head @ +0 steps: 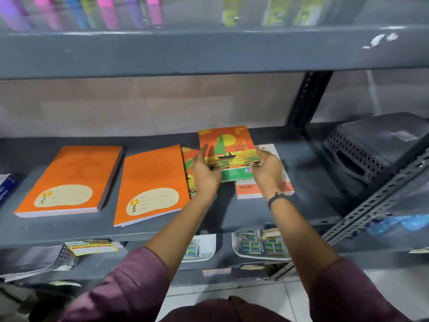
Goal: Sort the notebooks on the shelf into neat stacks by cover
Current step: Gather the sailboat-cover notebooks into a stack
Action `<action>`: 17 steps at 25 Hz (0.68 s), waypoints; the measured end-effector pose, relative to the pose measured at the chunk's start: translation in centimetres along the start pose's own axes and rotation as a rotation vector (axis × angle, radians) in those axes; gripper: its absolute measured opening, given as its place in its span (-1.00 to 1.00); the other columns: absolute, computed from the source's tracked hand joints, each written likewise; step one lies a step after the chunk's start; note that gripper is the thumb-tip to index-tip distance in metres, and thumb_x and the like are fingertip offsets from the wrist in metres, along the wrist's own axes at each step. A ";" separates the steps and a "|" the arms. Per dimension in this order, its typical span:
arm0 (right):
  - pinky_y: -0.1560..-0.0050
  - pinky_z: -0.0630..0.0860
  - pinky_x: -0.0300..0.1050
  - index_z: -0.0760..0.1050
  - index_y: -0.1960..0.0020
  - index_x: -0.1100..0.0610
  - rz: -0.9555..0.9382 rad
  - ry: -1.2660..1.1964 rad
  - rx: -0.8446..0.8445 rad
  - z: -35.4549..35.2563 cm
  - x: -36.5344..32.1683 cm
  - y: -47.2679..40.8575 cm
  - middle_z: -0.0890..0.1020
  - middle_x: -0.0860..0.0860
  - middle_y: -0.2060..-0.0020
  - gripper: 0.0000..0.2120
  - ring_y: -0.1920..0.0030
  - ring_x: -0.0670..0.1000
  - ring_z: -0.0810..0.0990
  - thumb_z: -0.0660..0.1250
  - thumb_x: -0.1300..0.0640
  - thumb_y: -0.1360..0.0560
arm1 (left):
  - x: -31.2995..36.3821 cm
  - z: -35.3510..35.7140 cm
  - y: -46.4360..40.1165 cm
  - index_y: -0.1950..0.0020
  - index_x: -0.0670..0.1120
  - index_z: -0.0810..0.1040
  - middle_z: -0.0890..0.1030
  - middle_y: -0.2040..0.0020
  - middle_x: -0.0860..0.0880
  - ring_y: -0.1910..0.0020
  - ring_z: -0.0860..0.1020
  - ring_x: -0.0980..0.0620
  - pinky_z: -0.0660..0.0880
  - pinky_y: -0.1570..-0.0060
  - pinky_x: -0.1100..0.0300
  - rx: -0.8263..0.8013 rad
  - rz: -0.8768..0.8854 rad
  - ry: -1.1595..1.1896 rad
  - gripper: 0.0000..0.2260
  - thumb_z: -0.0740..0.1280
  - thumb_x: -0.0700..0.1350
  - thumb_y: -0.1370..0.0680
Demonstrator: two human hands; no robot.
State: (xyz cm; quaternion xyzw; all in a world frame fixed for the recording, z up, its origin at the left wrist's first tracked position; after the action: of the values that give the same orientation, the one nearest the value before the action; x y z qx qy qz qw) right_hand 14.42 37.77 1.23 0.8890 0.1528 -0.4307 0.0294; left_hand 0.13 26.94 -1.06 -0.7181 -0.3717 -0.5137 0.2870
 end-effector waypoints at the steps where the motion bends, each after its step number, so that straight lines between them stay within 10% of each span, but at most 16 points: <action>1: -0.16 0.55 -0.05 0.59 -0.15 0.15 0.028 -0.006 0.035 -1.4 1.2 -0.5 0.67 0.18 -0.09 -0.65 -0.12 0.18 0.62 0.26 0.40 -0.44 | 0.7 1.7 0.3 -0.40 -0.11 0.32 0.46 -0.33 -0.19 -0.23 0.48 -0.23 0.45 -0.22 -0.13 -0.040 0.026 -0.013 -0.37 0.21 -0.47 -0.35; 17: -0.18 0.49 -0.12 0.55 -0.20 0.20 0.182 0.025 -0.014 -3.8 8.5 -0.6 0.64 0.18 -0.15 -0.71 -0.15 0.17 0.61 0.26 0.34 -0.51 | -0.6 8.9 3.5 -0.40 -0.08 0.30 0.35 -0.38 -0.20 -0.35 0.27 -0.19 0.28 -0.32 0.01 -0.193 0.059 -0.222 -0.44 0.19 -0.44 -0.44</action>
State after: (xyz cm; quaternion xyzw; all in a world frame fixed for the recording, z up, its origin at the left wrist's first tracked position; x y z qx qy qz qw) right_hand 22.07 41.13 -2.88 0.9042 0.0750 -0.4142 0.0728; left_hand 7.61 31.90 -4.52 -0.8053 -0.3289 -0.4557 0.1887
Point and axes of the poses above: each hand's wrist, its own y-axis away from the middle knuckle, its own z-axis out of the palm, x = y × z, the point moved 7 cm from there along -y, towards the middle knuckle
